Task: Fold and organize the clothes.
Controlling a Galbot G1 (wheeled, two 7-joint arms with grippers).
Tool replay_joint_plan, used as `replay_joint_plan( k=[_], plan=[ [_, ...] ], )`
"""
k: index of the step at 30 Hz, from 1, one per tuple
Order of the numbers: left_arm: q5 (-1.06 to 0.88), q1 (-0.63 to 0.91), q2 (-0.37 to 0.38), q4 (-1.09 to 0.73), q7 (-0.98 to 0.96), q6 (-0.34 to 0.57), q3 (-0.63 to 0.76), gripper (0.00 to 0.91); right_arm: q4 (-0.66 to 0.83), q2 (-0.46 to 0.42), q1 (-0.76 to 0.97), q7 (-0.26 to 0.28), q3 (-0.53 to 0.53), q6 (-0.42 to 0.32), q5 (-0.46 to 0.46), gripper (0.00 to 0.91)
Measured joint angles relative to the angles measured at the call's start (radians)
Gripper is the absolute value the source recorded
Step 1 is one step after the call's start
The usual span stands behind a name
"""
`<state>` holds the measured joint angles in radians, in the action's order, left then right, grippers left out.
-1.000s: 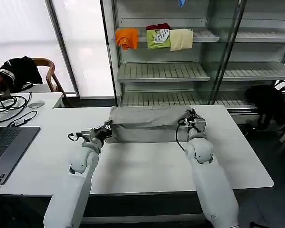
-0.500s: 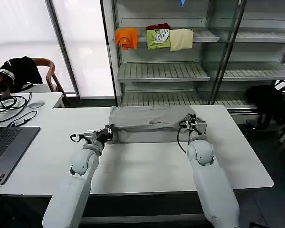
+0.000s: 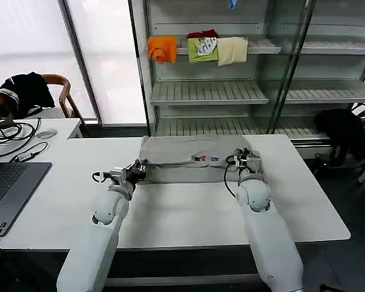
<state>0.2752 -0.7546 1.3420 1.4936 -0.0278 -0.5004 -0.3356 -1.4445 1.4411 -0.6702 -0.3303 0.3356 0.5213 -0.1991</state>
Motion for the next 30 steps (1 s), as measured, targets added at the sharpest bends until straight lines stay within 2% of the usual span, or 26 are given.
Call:
replay_joint_plan(
  k=[10,15,30],
  plan=[
    [-0.009,-0.017,0.003,0.010,0.000,-0.013,0.001,0.836,-0.020,-0.001,-0.030,-0.024,0.004,0.034,0.004,0.907],
    [-0.010,-0.032,-0.001,0.023,-0.002,-0.021,0.000,0.907,-0.043,-0.012,-0.048,-0.037,0.010,0.043,-0.005,0.907],
    [-0.016,-0.091,-0.015,0.098,-0.034,-0.051,-0.006,0.907,-0.179,-0.117,-0.137,-0.070,0.020,0.056,-0.060,0.907]
  ],
)
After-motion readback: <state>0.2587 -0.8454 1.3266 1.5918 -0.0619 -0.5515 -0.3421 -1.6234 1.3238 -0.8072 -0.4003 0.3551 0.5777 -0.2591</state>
